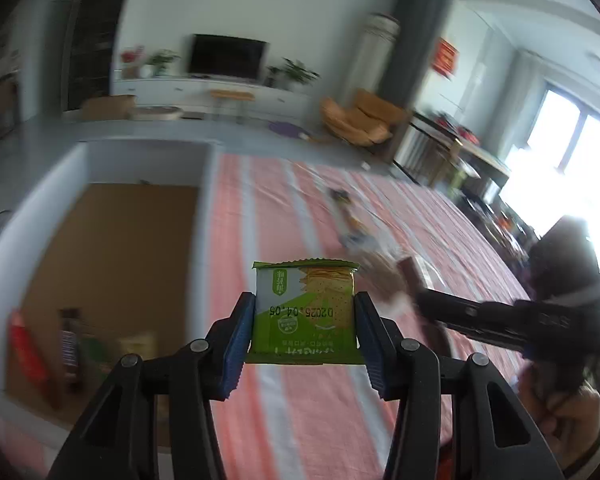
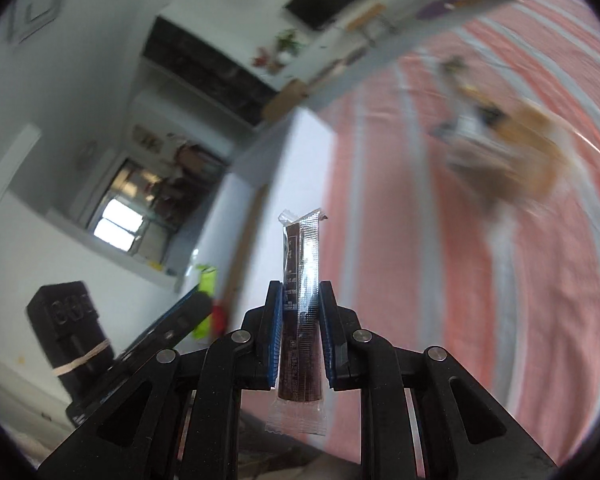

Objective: Organize snacks
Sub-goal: 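Carry the green packet and dark stick into the cardboard box and release both, then withdraw both tools from the box back over the bed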

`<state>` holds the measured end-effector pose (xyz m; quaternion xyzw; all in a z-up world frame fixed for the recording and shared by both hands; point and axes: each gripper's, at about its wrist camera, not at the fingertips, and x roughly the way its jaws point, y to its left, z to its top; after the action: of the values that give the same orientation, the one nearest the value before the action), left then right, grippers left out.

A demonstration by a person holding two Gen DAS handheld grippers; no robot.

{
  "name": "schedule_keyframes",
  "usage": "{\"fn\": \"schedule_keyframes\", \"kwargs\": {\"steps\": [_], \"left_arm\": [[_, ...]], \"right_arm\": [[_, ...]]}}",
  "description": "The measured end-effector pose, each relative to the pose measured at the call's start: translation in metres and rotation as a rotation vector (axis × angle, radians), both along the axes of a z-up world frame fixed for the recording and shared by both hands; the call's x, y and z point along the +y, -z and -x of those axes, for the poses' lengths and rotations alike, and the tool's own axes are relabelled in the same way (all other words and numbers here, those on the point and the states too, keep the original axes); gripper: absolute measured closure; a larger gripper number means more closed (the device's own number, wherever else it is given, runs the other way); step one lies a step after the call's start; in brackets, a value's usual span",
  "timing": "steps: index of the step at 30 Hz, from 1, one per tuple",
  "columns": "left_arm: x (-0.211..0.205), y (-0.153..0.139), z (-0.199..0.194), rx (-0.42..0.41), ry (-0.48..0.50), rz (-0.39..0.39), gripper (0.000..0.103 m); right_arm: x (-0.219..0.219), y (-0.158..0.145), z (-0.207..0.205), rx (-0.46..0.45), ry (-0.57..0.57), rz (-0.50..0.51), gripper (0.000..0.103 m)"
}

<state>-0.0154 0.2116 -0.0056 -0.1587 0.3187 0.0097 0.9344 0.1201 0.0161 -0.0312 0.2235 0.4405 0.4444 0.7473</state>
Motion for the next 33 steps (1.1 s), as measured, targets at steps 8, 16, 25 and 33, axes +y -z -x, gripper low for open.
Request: {"fn": "schedule_keyframes", "kwargs": {"steps": [8,16,25,33], "left_arm": [[0.118,0.013,0.030,0.115,-0.396,-0.071,0.033],[0.096,0.030,0.015,0.161,-0.391,-0.151,0.015],[-0.059,0.050,-0.039,0.181,0.039,-0.225,0.008],[-0.134,0.089,-0.079,0.243,0.119,-0.418,0.008]], "right_arm": [[0.127,-0.029,0.034,-0.175,-0.204,0.044,0.067],[0.075,0.003,0.026,-0.312,-0.051,0.238,0.040],[-0.099,0.092,0.021,-0.290,0.391,0.655,0.036],[-0.177,0.104,0.029,-0.139,0.619,0.582,0.036]]}}
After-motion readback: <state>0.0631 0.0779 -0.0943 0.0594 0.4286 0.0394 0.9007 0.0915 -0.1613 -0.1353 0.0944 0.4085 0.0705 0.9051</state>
